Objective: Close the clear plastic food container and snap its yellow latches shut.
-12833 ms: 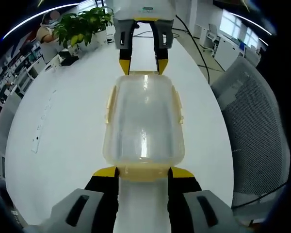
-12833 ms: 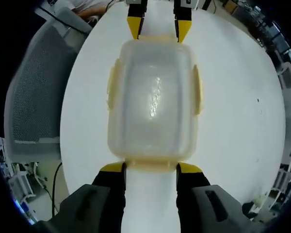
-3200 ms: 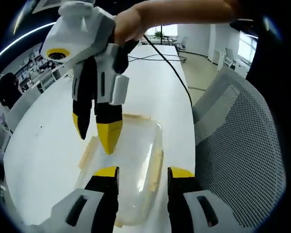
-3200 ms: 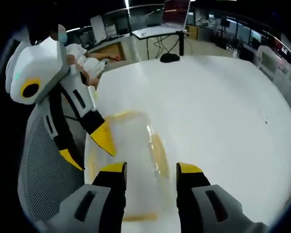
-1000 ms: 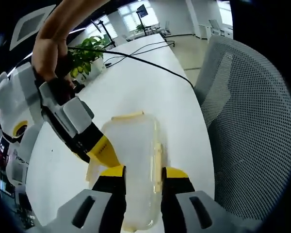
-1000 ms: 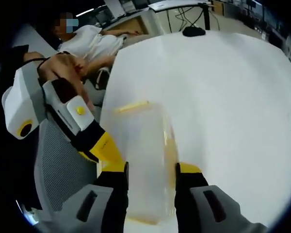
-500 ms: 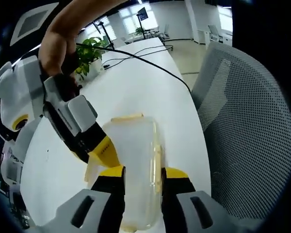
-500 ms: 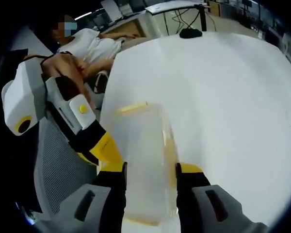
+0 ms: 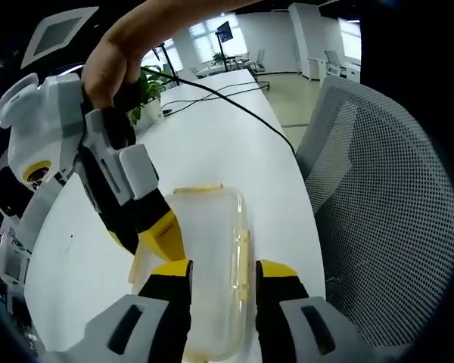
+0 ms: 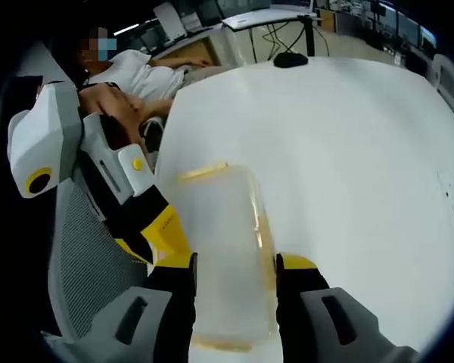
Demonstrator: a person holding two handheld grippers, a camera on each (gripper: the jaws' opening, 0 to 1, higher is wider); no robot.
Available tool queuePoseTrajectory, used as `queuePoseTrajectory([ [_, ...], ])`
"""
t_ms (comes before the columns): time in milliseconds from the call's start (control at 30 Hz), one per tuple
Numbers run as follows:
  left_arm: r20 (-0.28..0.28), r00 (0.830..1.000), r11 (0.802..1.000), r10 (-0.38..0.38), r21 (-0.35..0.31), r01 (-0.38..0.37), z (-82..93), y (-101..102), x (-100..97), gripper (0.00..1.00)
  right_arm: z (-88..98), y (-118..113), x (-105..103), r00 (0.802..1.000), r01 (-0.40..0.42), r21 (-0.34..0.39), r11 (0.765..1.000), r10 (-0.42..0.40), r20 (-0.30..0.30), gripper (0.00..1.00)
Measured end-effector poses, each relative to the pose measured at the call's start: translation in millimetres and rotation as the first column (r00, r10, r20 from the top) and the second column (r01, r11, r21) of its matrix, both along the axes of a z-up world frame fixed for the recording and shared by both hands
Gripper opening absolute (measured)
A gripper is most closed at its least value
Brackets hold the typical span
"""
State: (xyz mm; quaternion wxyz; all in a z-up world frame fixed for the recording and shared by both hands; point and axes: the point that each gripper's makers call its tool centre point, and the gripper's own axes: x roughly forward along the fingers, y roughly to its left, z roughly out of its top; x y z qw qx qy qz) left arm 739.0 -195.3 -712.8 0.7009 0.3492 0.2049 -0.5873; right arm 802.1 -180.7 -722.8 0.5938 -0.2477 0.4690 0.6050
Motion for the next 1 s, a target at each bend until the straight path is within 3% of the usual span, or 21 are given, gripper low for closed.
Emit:
queuePoseTrajectory([
  [300, -0.046, 0.995, 0.995, 0.091, -0.039, -0.092, 4.9, 11, 1.3, 0.29, 8.0, -6, 6, 0.995, 0.086, 0.045, 0.995, -0.089, 0.052, 0.42],
  [500, -0.097, 0.982, 0.983, 0.162, -0.074, -0.170, 11.4, 21, 7.0, 0.35, 14.0, -17, 4, 0.990, 0.101, 0.061, 0.993, -0.107, 0.094, 0.45],
  [1000, -0.139, 0.952, 0.955, 0.274, -0.078, -0.287, 15.3, 48, 21.3, 0.44, 29.9, -45, -10, 0.969, 0.158, 0.110, 0.981, -0.176, 0.173, 0.48],
])
